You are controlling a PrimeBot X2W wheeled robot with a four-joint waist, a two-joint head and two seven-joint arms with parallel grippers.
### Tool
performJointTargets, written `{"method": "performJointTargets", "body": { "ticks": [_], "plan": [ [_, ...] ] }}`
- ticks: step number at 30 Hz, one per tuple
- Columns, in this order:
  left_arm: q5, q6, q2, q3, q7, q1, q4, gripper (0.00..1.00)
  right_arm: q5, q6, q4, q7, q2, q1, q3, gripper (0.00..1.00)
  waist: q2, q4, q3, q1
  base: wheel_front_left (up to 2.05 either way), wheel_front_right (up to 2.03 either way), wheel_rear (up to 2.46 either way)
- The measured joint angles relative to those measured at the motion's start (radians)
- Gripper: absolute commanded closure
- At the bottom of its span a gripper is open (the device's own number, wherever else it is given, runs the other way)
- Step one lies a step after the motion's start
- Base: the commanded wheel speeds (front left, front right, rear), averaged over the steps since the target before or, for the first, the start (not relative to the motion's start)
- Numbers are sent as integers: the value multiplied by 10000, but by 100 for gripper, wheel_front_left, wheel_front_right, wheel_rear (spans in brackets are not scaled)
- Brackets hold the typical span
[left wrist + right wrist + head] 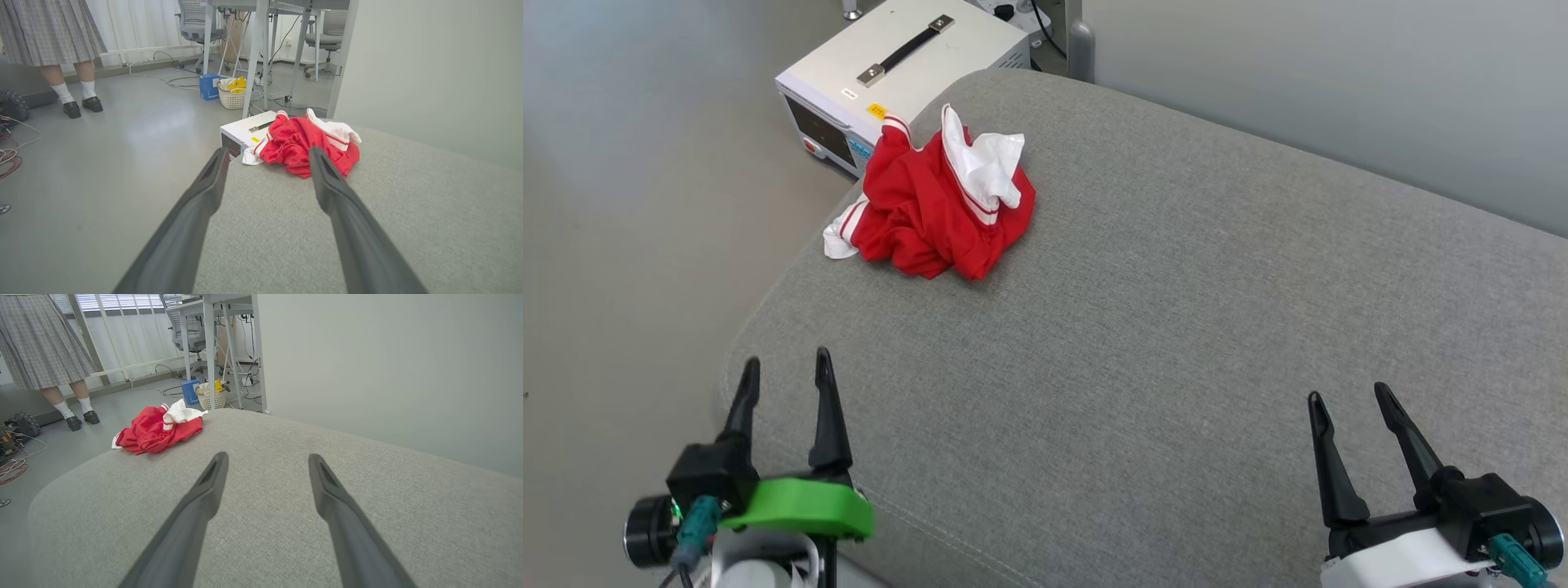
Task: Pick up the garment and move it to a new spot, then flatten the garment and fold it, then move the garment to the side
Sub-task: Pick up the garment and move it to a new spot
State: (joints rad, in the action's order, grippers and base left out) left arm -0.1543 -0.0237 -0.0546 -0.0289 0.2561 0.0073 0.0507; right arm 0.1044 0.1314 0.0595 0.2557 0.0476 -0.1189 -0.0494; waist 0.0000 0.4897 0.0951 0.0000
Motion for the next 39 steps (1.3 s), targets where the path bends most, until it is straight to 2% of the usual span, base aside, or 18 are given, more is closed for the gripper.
{"method": "performJointTargets", "body": {
  "ticks": [3, 7, 15, 18, 22, 25, 29, 34, 39],
  "plan": [
    [-27, 462, -10, -472, 0, -876, 96, 0, -203, 0, 40, 0, 2, 124, -29, 0, 0, -78, 206, 0, 0, 0, 0],
    [153, 984, -474, -1062, 2, -2389, 383, 0, -527, 0, 182, 2, -2, 564, -96, 0, 0, -241, 583, 0, 0, 0, 0],
    [-190, 1434, -1632, -1843, 4, -5520, 1452, 0, -941, 0, 610, 2, 61, 1357, -182, 0, 0, -694, 1598, 1, 0, 0, 0],
    [-339, 1486, -2320, -1816, 17, -6530, 2034, 0, -988, 0, 792, 4, 203, 1676, -240, 0, 0, -925, 2044, 1, 0, 0, 0],
    [-1020, 1513, -3235, -1041, 27, -7589, 2915, 0, -1080, 0, 1043, 13, 307, 1995, -268, 0, 0, -1226, 2553, 2, 0, 0, 0],
    [-1860, 1513, -4054, 84, -2, -8310, 3940, 0, -1166, 0, 1202, 13, 407, 2153, -313, 0, 0, -1489, 2925, 2, 0, 0, 0],
    [-3196, 1515, -4826, 1657, -857, -9103, 4886, 0, -1193, 0, 1369, 13, 535, 2283, -330, 0, 0, -1796, 3301, 2, 0, 0, 0],
    [-5239, 1515, -5565, 3304, -3179, -9841, 5530, 0, -1231, 0, 1549, 13, 623, 2452, -405, 0, 0, -2127, 3747, 2, 0, 0, 0],
    [-6874, 1515, -5889, 4219, -5522, -10146, 5831, 0, -1285, 0, 1643, 13, 692, 2563, -408, 0, 0, -2358, 4138, 3, 0, 0, 0]
  ]
}}
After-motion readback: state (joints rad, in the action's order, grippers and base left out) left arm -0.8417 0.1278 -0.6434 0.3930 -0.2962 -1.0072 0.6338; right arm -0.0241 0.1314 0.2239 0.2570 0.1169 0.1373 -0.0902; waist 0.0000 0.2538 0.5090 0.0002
